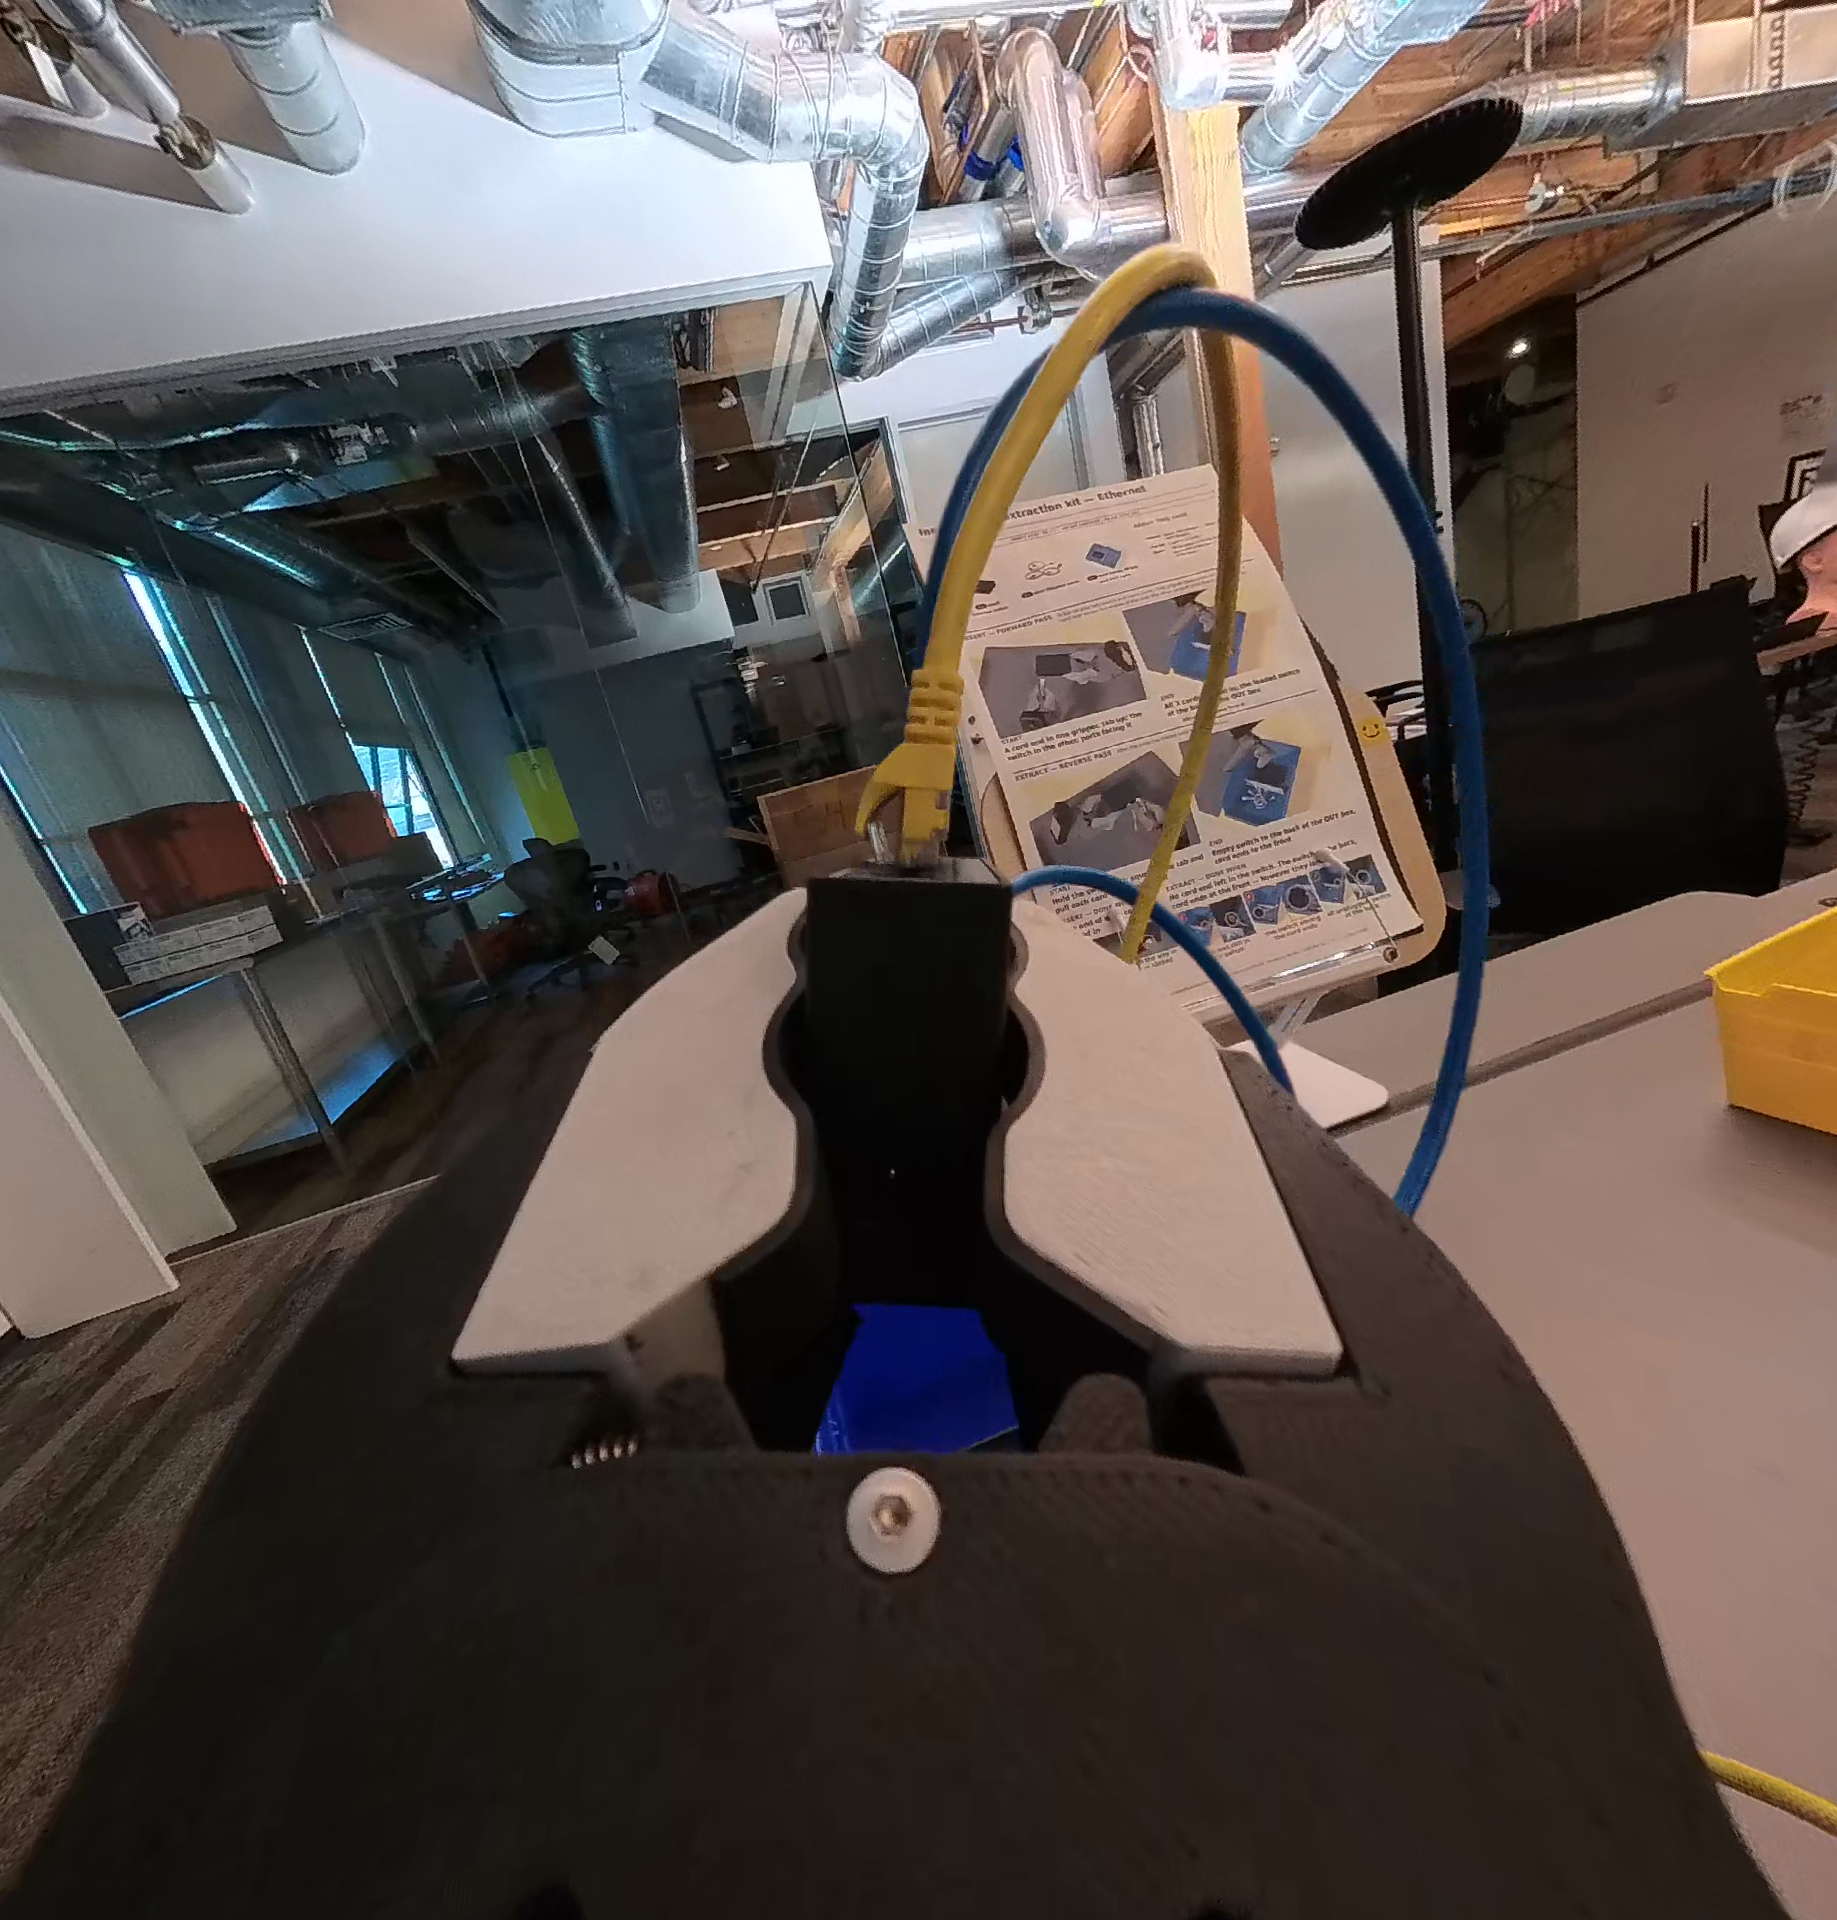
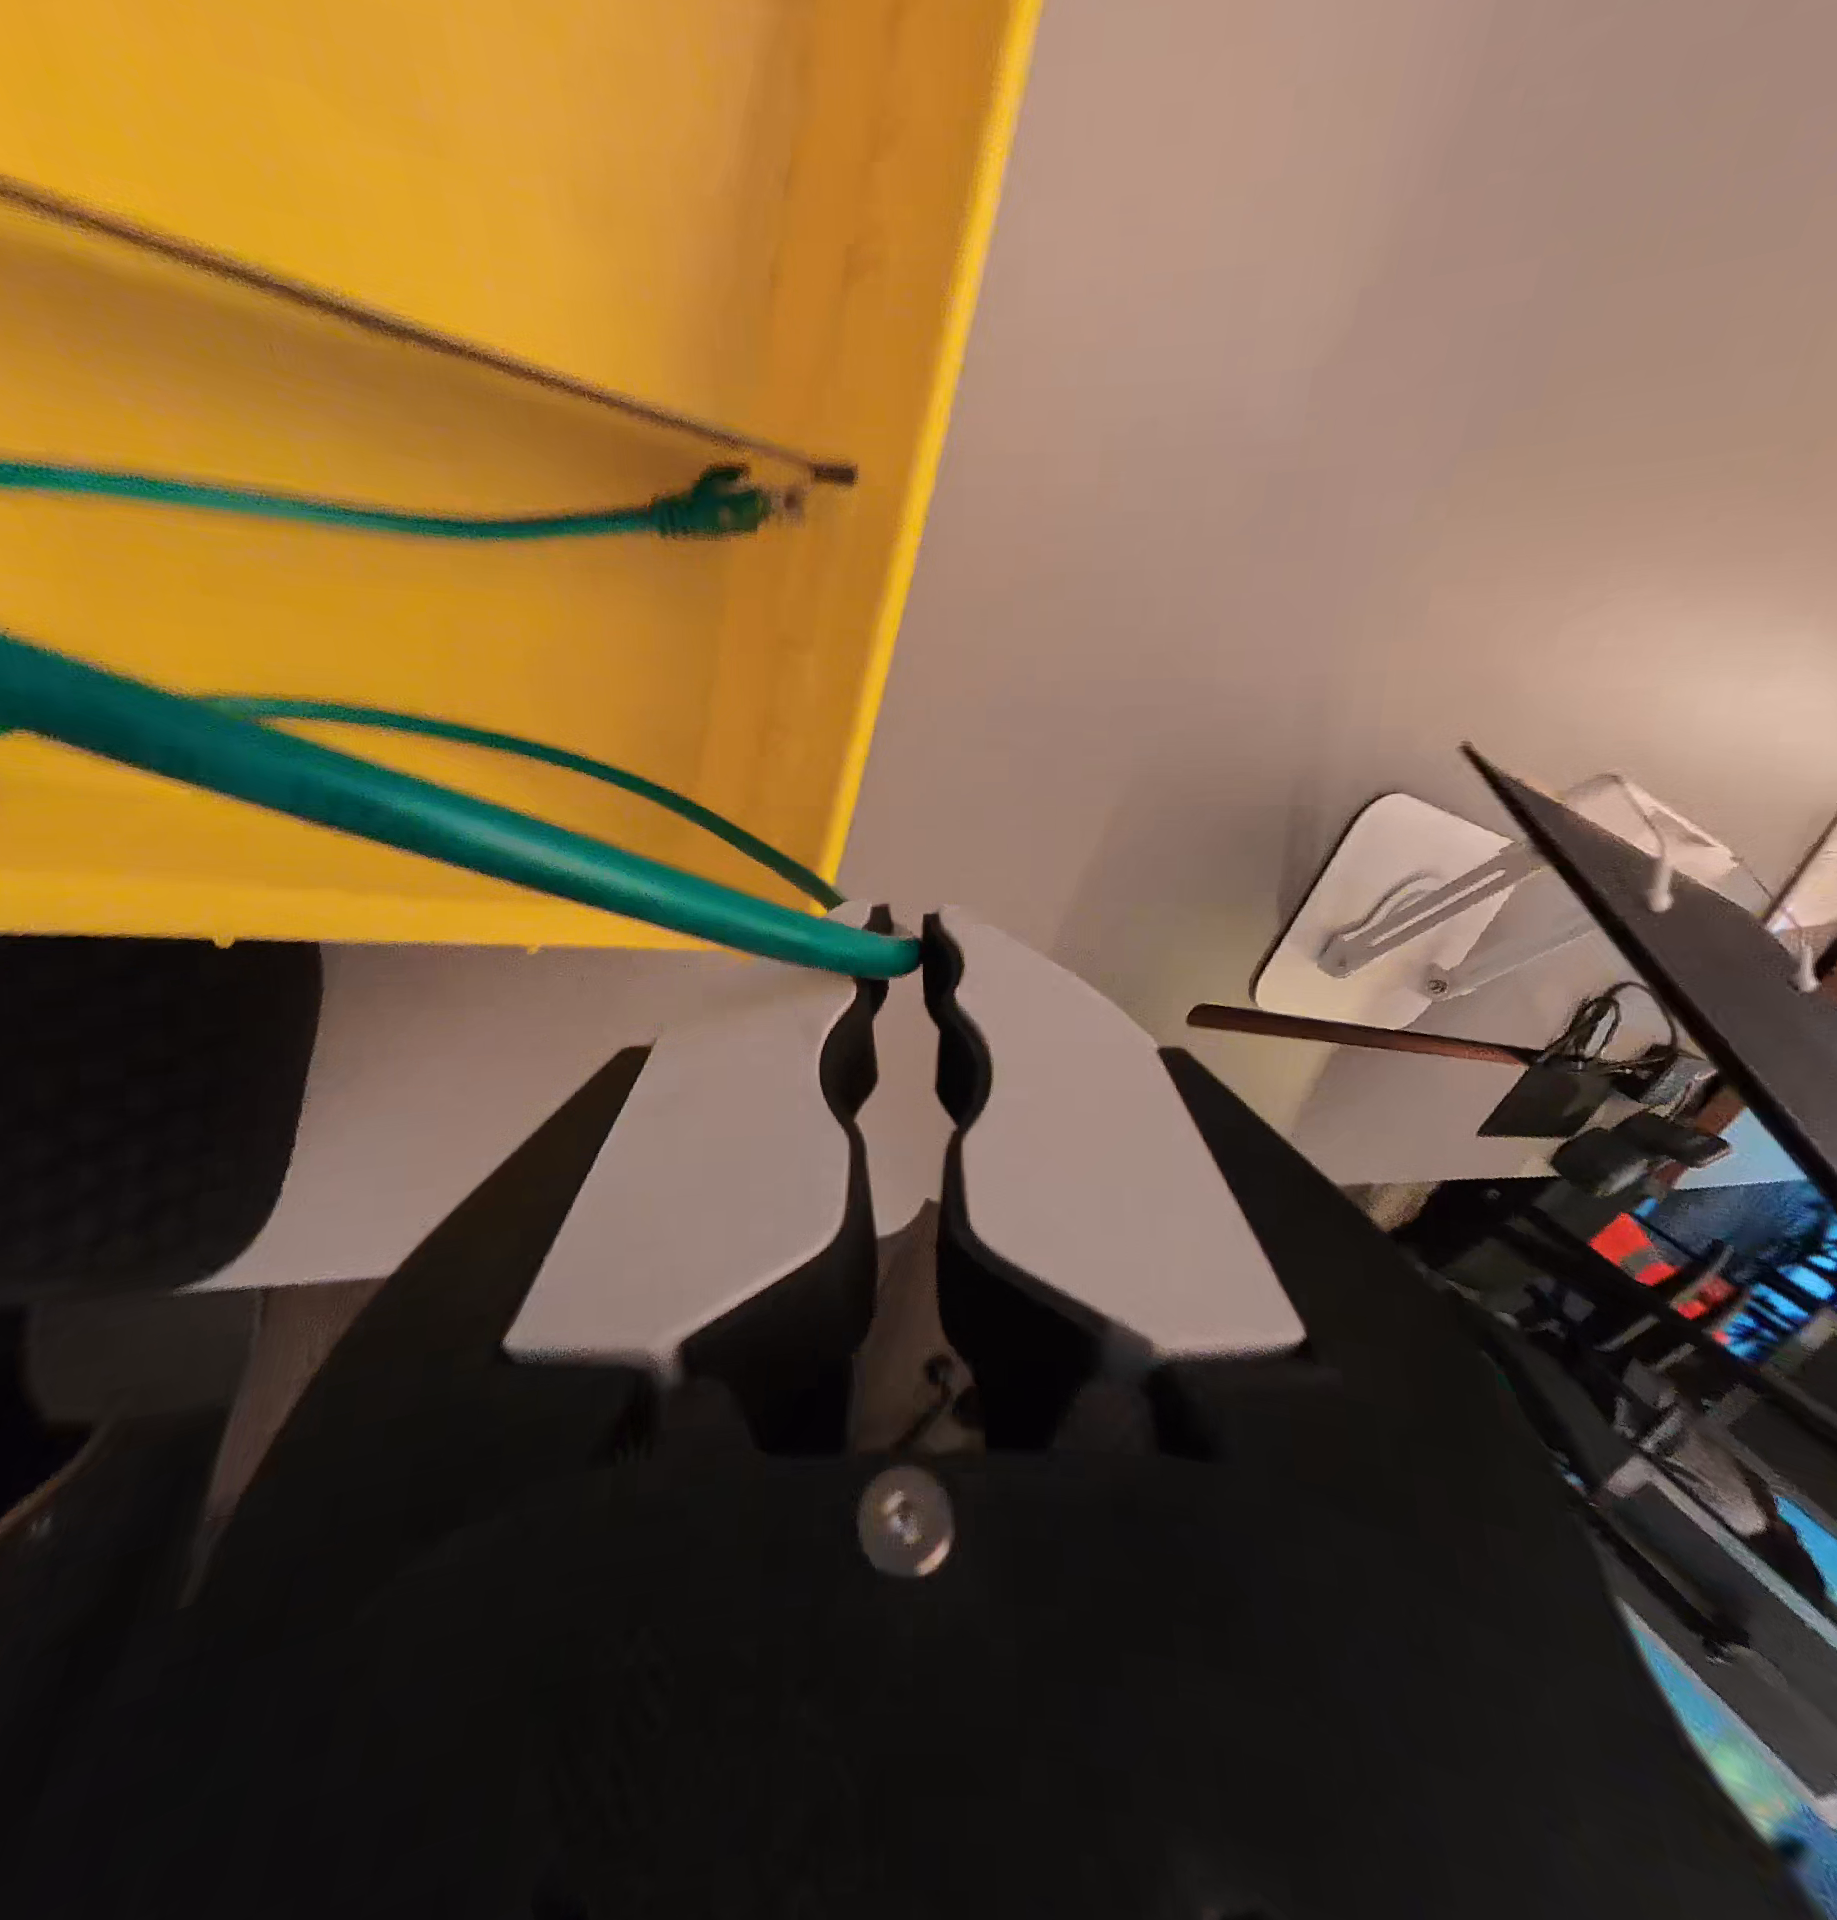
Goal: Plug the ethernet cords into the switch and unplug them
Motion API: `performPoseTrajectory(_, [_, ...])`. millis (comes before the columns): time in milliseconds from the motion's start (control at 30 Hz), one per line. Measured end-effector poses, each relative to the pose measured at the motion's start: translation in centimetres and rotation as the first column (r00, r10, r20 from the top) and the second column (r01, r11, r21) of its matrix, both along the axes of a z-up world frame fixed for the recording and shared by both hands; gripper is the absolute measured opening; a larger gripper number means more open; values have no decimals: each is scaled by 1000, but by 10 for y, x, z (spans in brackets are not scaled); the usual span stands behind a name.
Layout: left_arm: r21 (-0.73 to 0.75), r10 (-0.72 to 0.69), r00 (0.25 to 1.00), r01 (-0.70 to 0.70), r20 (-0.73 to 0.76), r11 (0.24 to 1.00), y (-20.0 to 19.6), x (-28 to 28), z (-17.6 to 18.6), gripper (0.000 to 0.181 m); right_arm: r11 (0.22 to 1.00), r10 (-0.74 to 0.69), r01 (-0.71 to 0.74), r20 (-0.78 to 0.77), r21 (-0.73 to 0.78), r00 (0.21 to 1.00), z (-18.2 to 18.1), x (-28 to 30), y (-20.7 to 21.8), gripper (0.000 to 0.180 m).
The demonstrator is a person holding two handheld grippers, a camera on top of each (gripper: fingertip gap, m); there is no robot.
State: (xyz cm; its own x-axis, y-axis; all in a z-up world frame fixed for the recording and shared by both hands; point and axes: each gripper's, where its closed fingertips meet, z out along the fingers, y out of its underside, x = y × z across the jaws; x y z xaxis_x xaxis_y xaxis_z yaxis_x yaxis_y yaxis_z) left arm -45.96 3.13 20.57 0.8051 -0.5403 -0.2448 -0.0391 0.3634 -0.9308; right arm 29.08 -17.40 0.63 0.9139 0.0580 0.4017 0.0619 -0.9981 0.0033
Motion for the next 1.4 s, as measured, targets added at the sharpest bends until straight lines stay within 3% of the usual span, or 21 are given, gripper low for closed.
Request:
performPoseTrajectory(33, [-1, -1, 1000, 1, -5, 1000, 0, 2, 0, 28, 999, 14, -13, 1, -30, 1000, -7, 0, -2, 7])
performPoseTrajectory(200, [-5, -11, 999, 11, -32, 1000, -1, 10, -1, 28, 988, 100, -109, -85, -111, 991, -43, -17, 3, 8])
performPoseTrajectory(333, [1, -19, 998, 19, -57, 1000, -4, 18, 0, 28, 987, 116, -113, 24, -110, 993, -51, -3, 15, 29])
performPoseTrajectory(400, [10, -26, 997, 27, -70, 1000, -7, 24, 1, 28, 992, 118, -117, 31, -44, 993, -44, -1, 25, 41])
performPoseTrajectory(567, [39, -43, 993, 47, -113, 998, -16, 43, 6, 28, 954, 150, -146, 8, 261, 989, 1, -4, 49, 43])
performPoseTrajectory(667, [68, -40, 990, 50, -137, 996, -20, 57, 10, 28, 809, 196, -143, -31, 571, 980, 40, -24, 72, 42])
performPoseTrajectory(767, [113, -48, 989, 64, -137, 992, -26, 76, 20, 28, 509, 345, -114, -81, 853, 935, 83, -71, 88, 41])
performPoseTrajectory(867, [164, -79, 985, 104, -155, 981, -33, 103, 41, 28, 284, 478, -71, -77, 956, 875, 107, -115, 86, 36])
performPoseTrajectory(1067, [245, -93, 966, 153, -240, 957, -35, 156, 119, 28, 180, 590, -133, 2, 975, 807, 121, -176, 103, 36])
performPoseTrajectory(1167, [240, -131, 947, 206, -294, 949, -34, 188, 133, 28, 128, 615, -177, 62, 976, 786, 132, -198, 113, 36])
performPoseTrajectory(1267, [227, -150, 918, 246, -368, 942, -29, 223, 112, 29, 69, 591, -194, 117, 979, 798, 145, -200, 120, 36])
performPoseTrajectory(1400, [281, -79, 881, 233, -467, 931, -11, 262, 41, 29, -37, 593, -108, 108, 994, 798, 157, -195, 114, 37])
